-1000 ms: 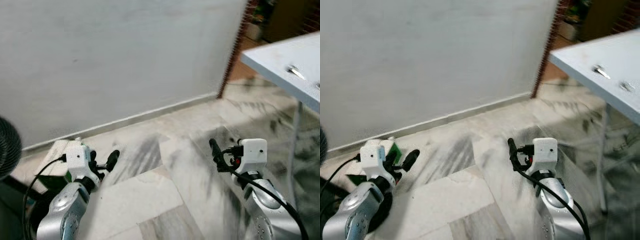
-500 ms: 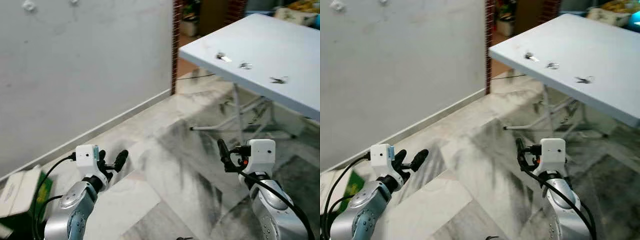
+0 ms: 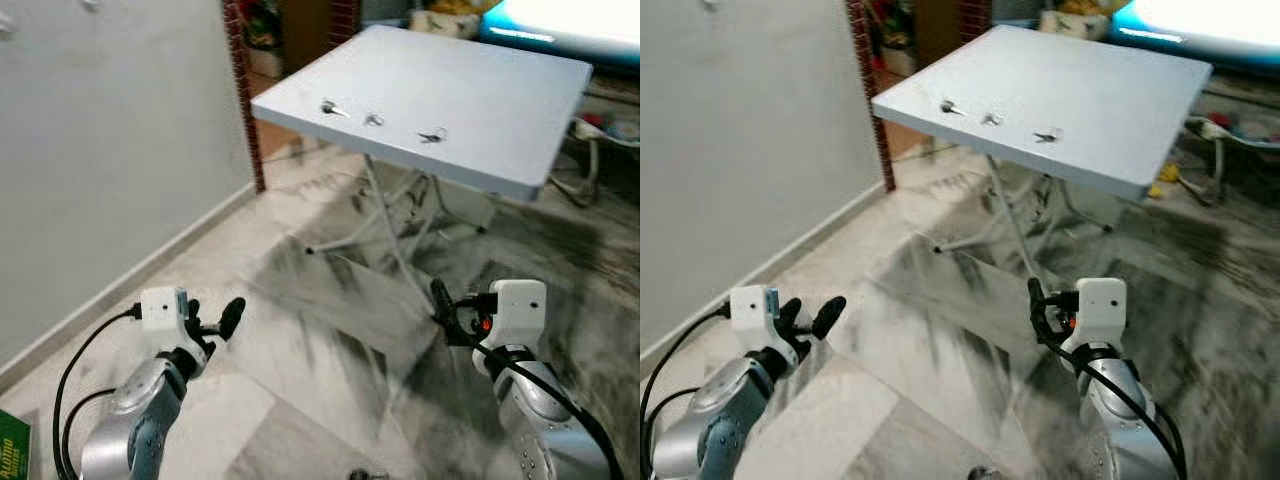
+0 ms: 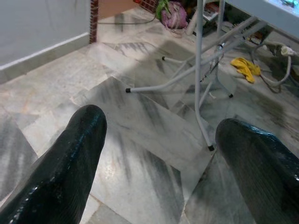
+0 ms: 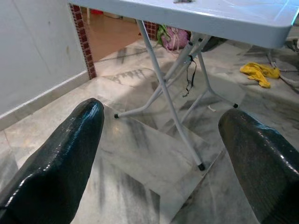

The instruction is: Hang keys on a hook

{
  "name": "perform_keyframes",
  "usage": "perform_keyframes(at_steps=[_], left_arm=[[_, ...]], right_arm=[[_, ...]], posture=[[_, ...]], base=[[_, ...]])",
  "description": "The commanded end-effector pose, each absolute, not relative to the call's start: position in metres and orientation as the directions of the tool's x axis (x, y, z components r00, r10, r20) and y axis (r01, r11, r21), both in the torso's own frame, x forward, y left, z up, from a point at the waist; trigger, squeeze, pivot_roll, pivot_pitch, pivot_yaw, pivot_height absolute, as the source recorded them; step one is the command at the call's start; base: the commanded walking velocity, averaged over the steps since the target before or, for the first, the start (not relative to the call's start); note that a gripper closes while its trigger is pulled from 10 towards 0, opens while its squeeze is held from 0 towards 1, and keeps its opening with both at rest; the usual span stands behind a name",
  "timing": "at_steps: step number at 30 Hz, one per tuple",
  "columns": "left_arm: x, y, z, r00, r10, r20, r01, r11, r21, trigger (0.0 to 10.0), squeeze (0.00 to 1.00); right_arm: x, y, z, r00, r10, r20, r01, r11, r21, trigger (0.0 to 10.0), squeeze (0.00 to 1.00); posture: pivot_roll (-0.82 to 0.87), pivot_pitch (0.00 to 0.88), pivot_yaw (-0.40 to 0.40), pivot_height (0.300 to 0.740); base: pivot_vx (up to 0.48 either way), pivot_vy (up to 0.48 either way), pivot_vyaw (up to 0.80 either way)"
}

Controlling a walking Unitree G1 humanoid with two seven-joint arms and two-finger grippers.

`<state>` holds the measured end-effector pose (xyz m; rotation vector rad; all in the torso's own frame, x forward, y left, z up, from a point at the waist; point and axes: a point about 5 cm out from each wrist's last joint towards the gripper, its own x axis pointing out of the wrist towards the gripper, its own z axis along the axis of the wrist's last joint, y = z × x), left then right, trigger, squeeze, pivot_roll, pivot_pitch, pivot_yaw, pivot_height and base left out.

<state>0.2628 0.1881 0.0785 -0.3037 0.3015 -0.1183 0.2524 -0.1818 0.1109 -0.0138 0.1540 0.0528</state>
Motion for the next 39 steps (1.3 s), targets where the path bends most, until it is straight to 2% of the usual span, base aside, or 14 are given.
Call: perform_keyframes(at_steps=[1, 17, 27, 29, 31, 36, 38, 39], left_arm=[[0.263, 0.196, 0.077, 0.951, -0.121, -0.286, 0.031, 0.953, -0.302, 10.0, 0.0], [0.263, 0.198, 0.076, 0.949, -0.116, -0.294, 0.024, 0.953, -0.302, 10.0, 0.0], [0.262, 0.196, 0.076, 0.943, -0.141, -0.303, 0.054, 0.959, -0.278, 10.0, 0.0], [0.262, 0.196, 0.076, 0.943, -0.14, -0.302, 0.055, 0.96, -0.275, 10.0, 0.0], [0.264, 0.197, 0.076, 0.943, -0.138, -0.302, 0.054, 0.961, -0.272, 10.0, 0.0], [0.265, 0.2, 0.078, 0.944, -0.134, -0.301, 0.052, 0.963, -0.264, 10.0, 0.0], [0.264, 0.201, 0.077, 0.943, -0.131, -0.307, 0.049, 0.964, -0.262, 10.0, 0.0], [0.264, 0.201, 0.077, 0.943, -0.131, -0.307, 0.049, 0.964, -0.262, 10.0, 0.0]], right_arm=[[0.254, -0.179, 0.112, 0.987, 0.066, -0.149, -0.068, 0.998, -0.007, 10.0, 0.0], [0.253, -0.177, 0.111, 0.986, 0.073, -0.151, -0.075, 0.997, -0.004, 10.0, 0.0], [0.256, -0.175, 0.113, 0.986, 0.075, -0.149, -0.075, 0.997, 0.008, 10.0, 0.0], [0.259, -0.173, 0.117, 0.988, 0.075, -0.138, -0.07, 0.997, 0.038, 10.0, 0.0], [0.266, -0.167, 0.123, 0.989, 0.069, -0.134, -0.051, 0.989, 0.136, 10.0, 0.0], [0.27, -0.163, 0.124, 0.989, 0.082, -0.126, -0.066, 0.99, 0.127, 10.0, 0.0], [0.269, -0.163, 0.122, 0.987, 0.064, -0.149, -0.032, 0.977, 0.212, 10.0, 0.0], [0.269, -0.163, 0.122, 0.987, 0.064, -0.149, -0.032, 0.977, 0.212, 10.0, 0.0]], posture=[[-0.08, 0.082, 0.064, 0.74], [-0.07, 0.08, 0.066, 0.74], [-0.06, 0.077, 0.068, 0.74], [-0.06, 0.077, 0.068, 0.74], [-0.05, 0.072, 0.067, 0.74], [-0.05, 0.071, 0.067, 0.74], [-0.04, 0.072, 0.065, 0.74], [-0.04, 0.072, 0.065, 0.74]], base=[[0.0, 0.0, 0.0], [0.0, 0.436, 0.0], [0.0, 0.0, 0.0], [0.0, 0.0, 0.0], [0.0, 0.0, 0.0], [0.0, 0.0, 0.0], [0.0, 0.0, 0.0], [0.0, 0.0, 0.0]])
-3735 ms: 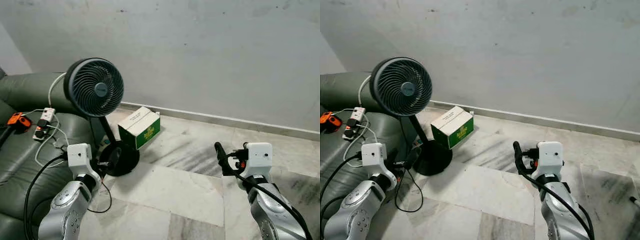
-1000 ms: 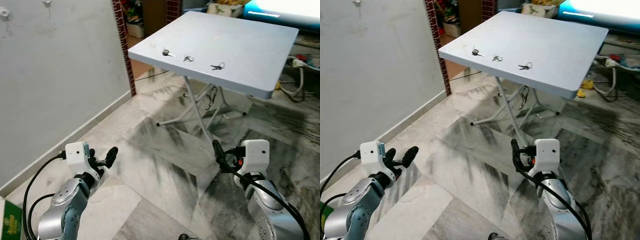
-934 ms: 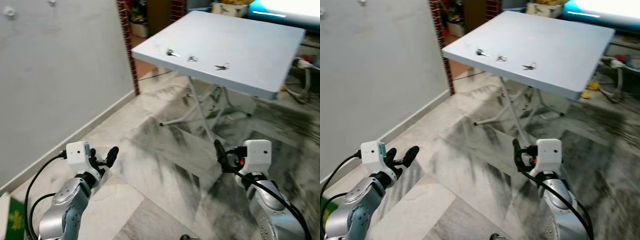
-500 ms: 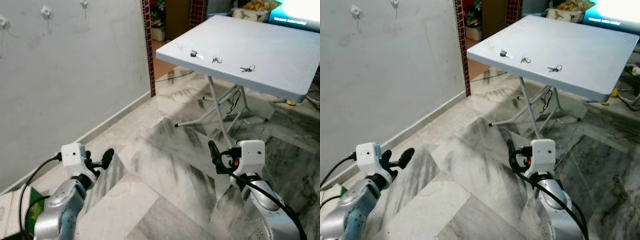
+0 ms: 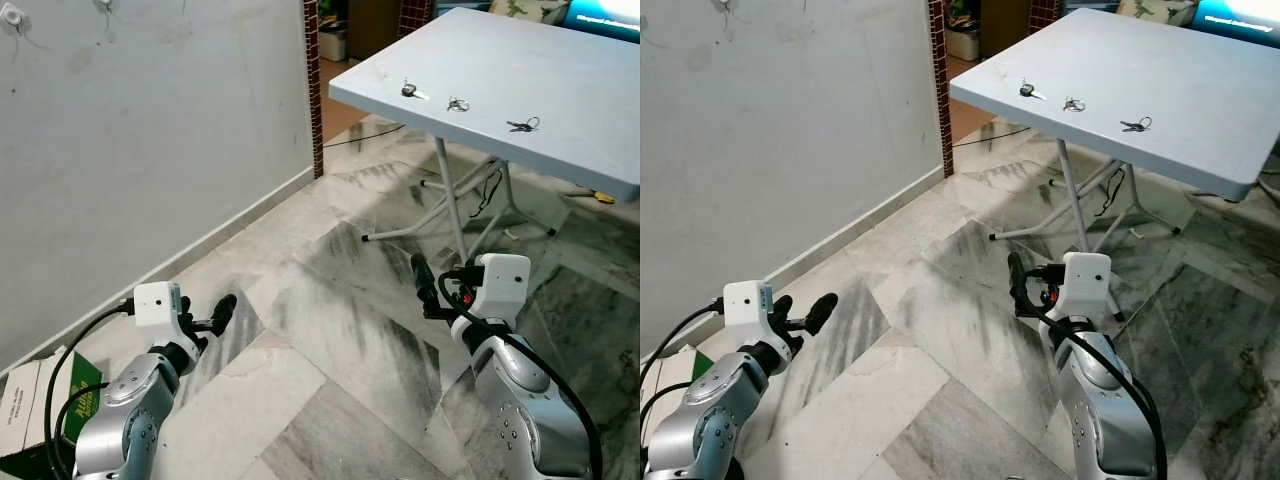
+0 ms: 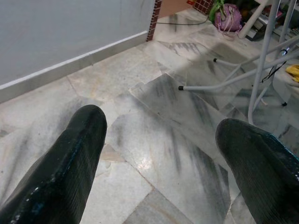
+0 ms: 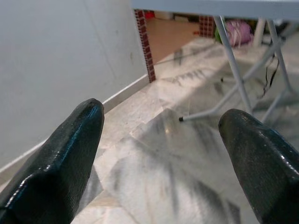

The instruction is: Hang keys on a hook

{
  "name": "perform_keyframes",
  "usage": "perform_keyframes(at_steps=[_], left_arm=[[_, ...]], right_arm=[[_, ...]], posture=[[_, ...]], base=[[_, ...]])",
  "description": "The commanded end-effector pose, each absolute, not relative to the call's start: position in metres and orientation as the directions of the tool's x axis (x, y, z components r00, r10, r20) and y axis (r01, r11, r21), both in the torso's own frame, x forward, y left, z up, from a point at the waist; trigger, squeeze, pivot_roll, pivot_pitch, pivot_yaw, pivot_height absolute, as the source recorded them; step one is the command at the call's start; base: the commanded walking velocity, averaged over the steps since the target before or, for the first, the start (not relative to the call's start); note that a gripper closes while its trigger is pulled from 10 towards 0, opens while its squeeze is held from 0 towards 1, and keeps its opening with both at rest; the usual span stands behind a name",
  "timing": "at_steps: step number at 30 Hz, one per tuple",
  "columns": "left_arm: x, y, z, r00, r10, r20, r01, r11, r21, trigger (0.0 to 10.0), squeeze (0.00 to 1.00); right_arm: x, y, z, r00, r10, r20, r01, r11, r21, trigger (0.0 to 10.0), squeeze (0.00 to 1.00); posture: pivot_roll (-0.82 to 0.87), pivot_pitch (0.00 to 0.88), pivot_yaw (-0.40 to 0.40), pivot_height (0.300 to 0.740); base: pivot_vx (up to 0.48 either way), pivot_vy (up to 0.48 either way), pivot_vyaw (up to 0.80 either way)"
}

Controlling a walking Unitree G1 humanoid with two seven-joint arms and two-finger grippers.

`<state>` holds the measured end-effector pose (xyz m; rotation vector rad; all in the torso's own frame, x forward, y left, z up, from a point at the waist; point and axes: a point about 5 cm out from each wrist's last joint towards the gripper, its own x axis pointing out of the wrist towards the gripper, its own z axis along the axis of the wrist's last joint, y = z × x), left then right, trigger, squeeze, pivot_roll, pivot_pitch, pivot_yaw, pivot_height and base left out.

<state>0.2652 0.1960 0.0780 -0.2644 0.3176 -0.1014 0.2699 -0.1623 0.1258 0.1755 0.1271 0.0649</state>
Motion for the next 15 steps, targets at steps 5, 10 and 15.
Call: perform_keyframes(at_steps=[5, 10, 15], left_arm=[[0.263, 0.198, 0.071, 0.925, -0.173, -0.339, 0.075, 0.956, -0.284, 10.0, 0.0], [0.262, 0.186, 0.068, 0.889, -0.272, -0.368, 0.147, 0.932, -0.331, 10.0, 0.0], [0.263, 0.174, 0.071, 0.866, -0.336, -0.372, 0.212, 0.918, -0.336, 10.0, 0.0]], right_arm=[[0.276, -0.154, 0.123, 0.986, 0.087, -0.144, -0.036, 0.945, 0.325, 10.0, 0.0], [0.283, -0.133, 0.122, 0.977, 0.147, -0.153, -0.073, 0.909, 0.41, 10.0, 0.0], [0.298, -0.11, 0.111, 0.962, 0.202, -0.185, -0.034, 0.758, 0.651, 10.0, 0.0]], posture=[[-0.04, 0.074, 0.066, 0.74], [-0.02, 0.07, 0.073, 0.74], [0.0, 0.073, 0.088, 0.74]], base=[[0.0, 0.0, 0.0], [0.0, 0.0, 0.0], [0.0, 0.0, 0.0]])
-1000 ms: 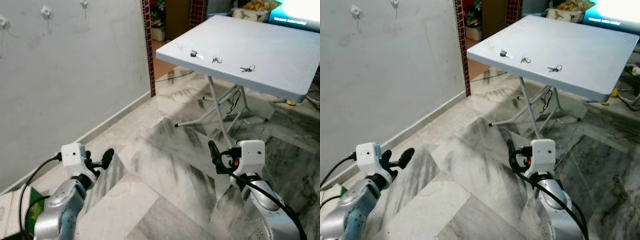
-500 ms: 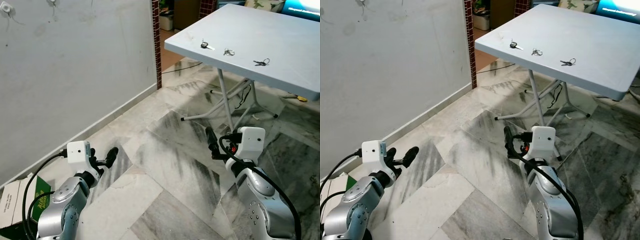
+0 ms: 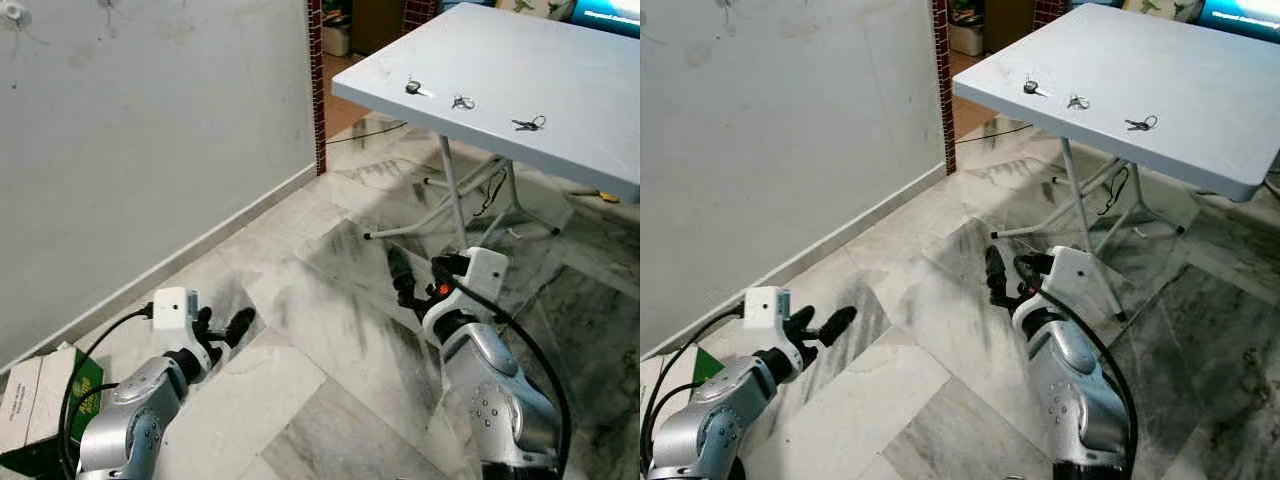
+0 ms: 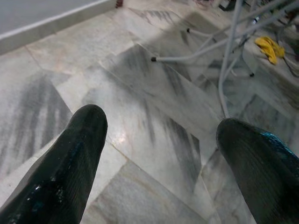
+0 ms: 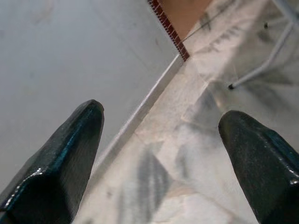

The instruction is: Hang keys on a hook

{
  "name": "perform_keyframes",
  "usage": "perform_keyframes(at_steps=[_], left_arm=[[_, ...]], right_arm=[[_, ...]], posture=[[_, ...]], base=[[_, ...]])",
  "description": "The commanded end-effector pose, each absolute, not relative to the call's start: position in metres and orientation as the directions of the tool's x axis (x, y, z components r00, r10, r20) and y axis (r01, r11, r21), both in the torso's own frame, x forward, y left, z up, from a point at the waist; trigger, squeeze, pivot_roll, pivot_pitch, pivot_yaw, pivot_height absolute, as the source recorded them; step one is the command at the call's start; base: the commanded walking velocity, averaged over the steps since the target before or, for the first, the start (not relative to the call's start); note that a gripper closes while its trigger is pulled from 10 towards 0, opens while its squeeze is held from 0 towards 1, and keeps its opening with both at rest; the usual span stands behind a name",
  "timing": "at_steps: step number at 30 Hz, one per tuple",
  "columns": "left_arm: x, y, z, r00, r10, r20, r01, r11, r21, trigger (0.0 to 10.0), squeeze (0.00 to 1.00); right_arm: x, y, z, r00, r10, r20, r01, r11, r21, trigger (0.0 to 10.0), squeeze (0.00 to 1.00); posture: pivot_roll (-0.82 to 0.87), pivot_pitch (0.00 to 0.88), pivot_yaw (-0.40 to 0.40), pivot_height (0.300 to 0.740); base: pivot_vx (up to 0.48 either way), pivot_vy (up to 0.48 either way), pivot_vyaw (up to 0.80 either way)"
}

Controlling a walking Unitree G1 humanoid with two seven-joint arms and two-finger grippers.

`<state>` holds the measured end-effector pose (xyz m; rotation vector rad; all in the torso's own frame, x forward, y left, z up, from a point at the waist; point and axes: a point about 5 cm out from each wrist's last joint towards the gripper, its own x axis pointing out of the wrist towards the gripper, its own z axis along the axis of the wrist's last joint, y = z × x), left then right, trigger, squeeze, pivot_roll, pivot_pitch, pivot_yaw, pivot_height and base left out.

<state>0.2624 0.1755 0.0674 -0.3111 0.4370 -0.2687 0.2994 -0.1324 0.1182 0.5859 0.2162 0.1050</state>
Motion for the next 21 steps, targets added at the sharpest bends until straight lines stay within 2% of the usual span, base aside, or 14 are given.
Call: perform_keyframes(at_steps=[1, 2, 4, 8, 12, 14, 15, 16, 17, 19, 21], left_arm=[[0.263, 0.174, 0.071, 0.866, -0.336, -0.372, 0.212, 0.918, -0.336, 10.0, 0.0], [0.261, 0.174, 0.072, 0.859, -0.35, -0.374, 0.222, 0.912, -0.344, 10.0, 0.0], [0.26, 0.174, 0.072, 0.854, -0.359, -0.376, 0.227, 0.908, -0.352, 10.0, 0.0], [0.257, 0.175, 0.072, 0.844, -0.369, -0.389, 0.234, 0.906, -0.352, 10.0, 0.0], [0.255, 0.174, 0.074, 0.84, -0.379, -0.389, 0.244, 0.903, -0.353, 10.0, 0.0], [0.253, 0.175, 0.076, 0.836, -0.384, -0.392, 0.249, 0.902, -0.352, 10.0, 0.0], [0.253, 0.175, 0.076, 0.836, -0.384, -0.392, 0.249, 0.902, -0.352, 10.0, 0.0], [0.25, 0.177, 0.075, 0.829, -0.389, -0.403, 0.252, 0.902, -0.352, 10.0, 0.0], [0.25, 0.177, 0.075, 0.829, -0.389, -0.403, 0.252, 0.902, -0.352, 10.0, 0.0], [0.248, 0.177, 0.074, 0.823, -0.393, -0.41, 0.254, 0.901, -0.352, 10.0, 0.0], [0.248, 0.176, 0.074, 0.821, -0.395, -0.411, 0.257, 0.9, -0.352, 10.0, 0.0]], right_arm=[[0.298, -0.11, 0.111, 0.962, 0.202, -0.185, -0.034, 0.758, 0.651, 10.0, 0.0], [0.303, -0.104, 0.109, 0.959, 0.215, -0.185, -0.027, 0.72, 0.693, 10.0, 0.0], [0.305, -0.099, 0.108, 0.958, 0.22, -0.186, -0.023, 0.701, 0.713, 10.0, 0.0], [0.314, -0.082, 0.101, 0.941, 0.28, -0.189, 0.013, 0.53, 0.848, 10.0, 0.0], [0.321, -0.068, 0.093, 0.93, 0.318, -0.187, 0.056, 0.38, 0.923, 10.0, 0.0], [0.324, -0.067, 0.089, 0.927, 0.324, -0.188, 0.084, 0.308, 0.948, 10.0, 0.0], [0.324, -0.067, 0.089, 0.927, 0.324, -0.188, 0.084, 0.308, 0.948, 10.0, 0.0], [0.328, -0.072, 0.086, 0.935, 0.305, -0.183, 0.115, 0.227, 0.967, 10.0, 0.0], [0.328, -0.072, 0.086, 0.935, 0.305, -0.183, 0.115, 0.227, 0.967, 10.0, 0.0], [0.339, -0.084, 0.085, 0.95, 0.252, -0.185, 0.147, 0.163, 0.976, 10.0, 0.0], [0.342, -0.087, 0.085, 0.953, 0.241, -0.184, 0.148, 0.158, 0.976, 10.0, 0.0]], posture=[[0.0, 0.073, 0.088, 0.74], [0.01, 0.075, 0.094, 0.74], [0.01, 0.075, 0.095, 0.74], [0.04, 0.079, 0.101, 0.74], [0.07, 0.085, 0.101, 0.74], [0.08, 0.088, 0.102, 0.74], [0.08, 0.088, 0.102, 0.74], [0.08, 0.091, 0.1, 0.74], [0.08, 0.091, 0.1, 0.74], [0.08, 0.092, 0.099, 0.74], [0.09, 0.093, 0.1, 0.74]], base=[[0.0, 0.0, 0.0], [0.0, 0.0, 0.0], [0.0, 0.0, 0.0], [0.0, 0.0, 0.0], [0.0, 0.0, 0.0], [0.0, 0.0, 0.0], [0.0, 0.0, 0.0], [0.0, 0.0, 0.0], [0.0, 0.0, 0.0], [0.0, 0.0, 0.0], [0.0, 0.0, 0.0]])
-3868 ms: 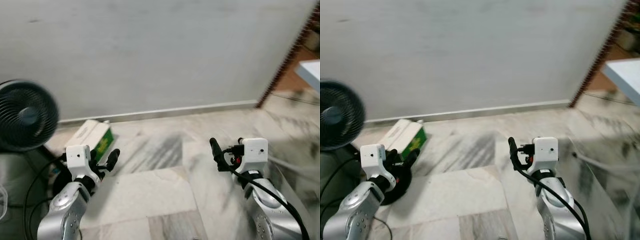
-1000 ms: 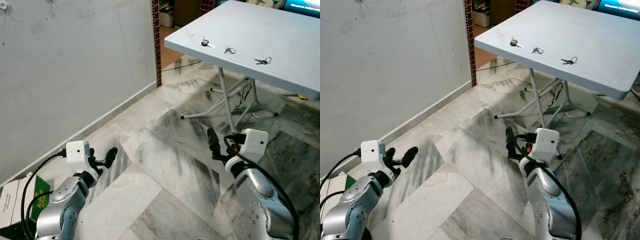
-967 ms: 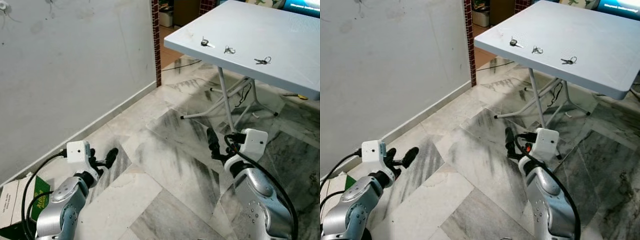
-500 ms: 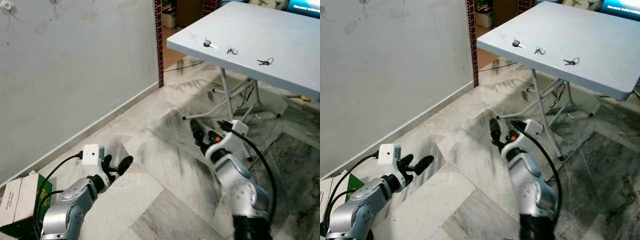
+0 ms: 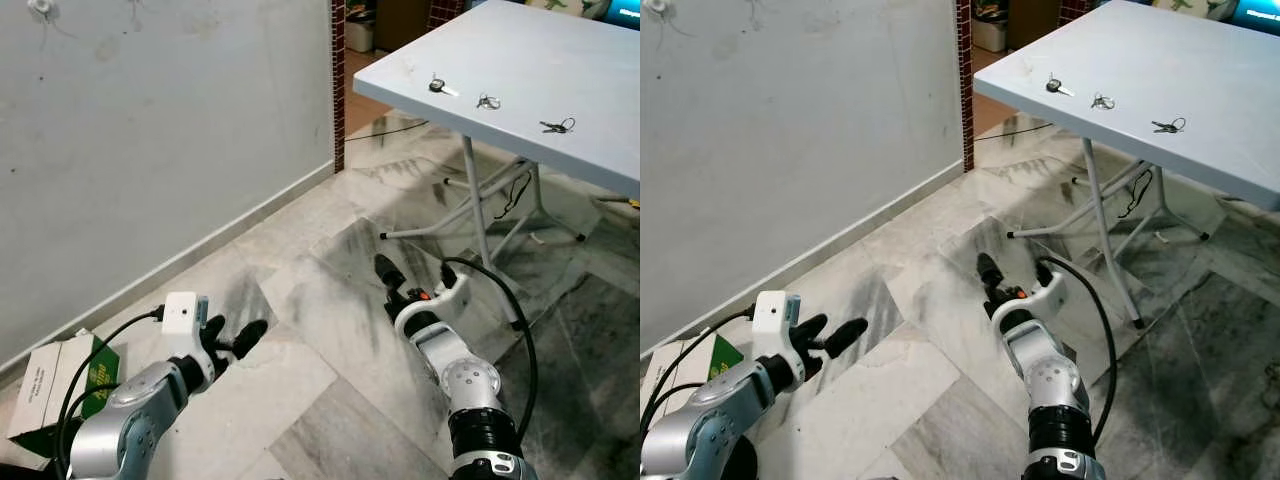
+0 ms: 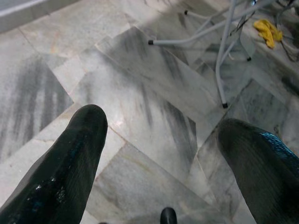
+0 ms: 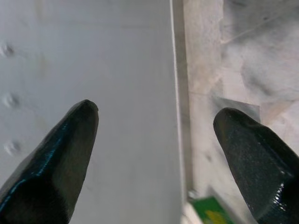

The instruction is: Hang keys on a hook

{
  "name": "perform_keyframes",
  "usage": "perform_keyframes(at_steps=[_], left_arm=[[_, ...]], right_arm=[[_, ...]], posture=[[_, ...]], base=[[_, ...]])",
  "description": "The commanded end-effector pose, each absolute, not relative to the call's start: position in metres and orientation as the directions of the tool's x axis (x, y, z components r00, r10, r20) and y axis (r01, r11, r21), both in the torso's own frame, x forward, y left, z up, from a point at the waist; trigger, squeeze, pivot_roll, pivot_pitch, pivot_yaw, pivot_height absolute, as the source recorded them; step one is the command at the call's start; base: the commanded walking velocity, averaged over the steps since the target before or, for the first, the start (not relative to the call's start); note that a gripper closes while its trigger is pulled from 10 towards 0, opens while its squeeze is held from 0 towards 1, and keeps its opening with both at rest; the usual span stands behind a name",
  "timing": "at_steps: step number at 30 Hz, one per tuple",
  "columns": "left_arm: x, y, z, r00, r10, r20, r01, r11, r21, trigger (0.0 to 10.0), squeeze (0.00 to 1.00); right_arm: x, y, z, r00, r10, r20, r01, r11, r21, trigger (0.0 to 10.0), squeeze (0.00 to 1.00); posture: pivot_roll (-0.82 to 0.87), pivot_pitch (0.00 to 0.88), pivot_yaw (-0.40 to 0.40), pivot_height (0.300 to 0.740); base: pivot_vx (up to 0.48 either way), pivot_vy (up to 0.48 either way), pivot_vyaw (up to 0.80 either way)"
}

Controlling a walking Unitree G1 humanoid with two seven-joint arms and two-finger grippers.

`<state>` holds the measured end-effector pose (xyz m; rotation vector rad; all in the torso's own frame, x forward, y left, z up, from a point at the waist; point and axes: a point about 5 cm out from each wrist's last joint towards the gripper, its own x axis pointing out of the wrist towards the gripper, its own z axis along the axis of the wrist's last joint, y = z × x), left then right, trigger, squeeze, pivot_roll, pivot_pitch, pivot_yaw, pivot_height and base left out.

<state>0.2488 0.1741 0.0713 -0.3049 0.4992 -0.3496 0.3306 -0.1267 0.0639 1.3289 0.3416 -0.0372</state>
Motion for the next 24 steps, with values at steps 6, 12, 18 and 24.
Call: perform_keyframes(at_steps=[6, 12, 18, 24], left_arm=[[0.251, 0.173, 0.078, 0.818, -0.409, -0.403, 0.272, 0.894, -0.355, 10.0, 0.0], [0.257, 0.172, 0.083, 0.845, -0.383, -0.373, 0.252, 0.901, -0.355, 10.0, 0.0], [0.258, 0.172, 0.082, 0.855, -0.37, -0.363, 0.242, 0.904, -0.352, 10.0, 0.0], [0.262, 0.172, 0.083, 0.878, -0.34, -0.336, 0.229, 0.917, -0.327, 10.0, 0.0]], right_arm=[[0.357, -0.108, 0.093, 0.964, 0.213, -0.162, 0.102, 0.267, 0.958, 10.0, 0.0], [0.35, -0.136, 0.099, 0.972, 0.16, -0.174, -0.006, 0.753, 0.658, 10.0, 0.0], [0.336, -0.166, 0.103, 0.984, 0.112, -0.137, -0.053, 0.925, 0.377, 10.0, 0.0], [0.308, -0.196, 0.105, 0.992, 0.012, -0.125, 0.017, 0.974, 0.225, 10.0, 0.0]], posture=[[0.08, 0.087, 0.107, 0.74], [0.06, 0.082, 0.092, 0.74], [0.01, 0.08, 0.086, 0.74], [-0.03, 0.082, 0.082, 0.74]], base=[[0.0, 0.0, 0.0], [0.0, 0.0, 0.0], [0.0, 0.0, 0.0], [0.0, 0.0, 0.0]])
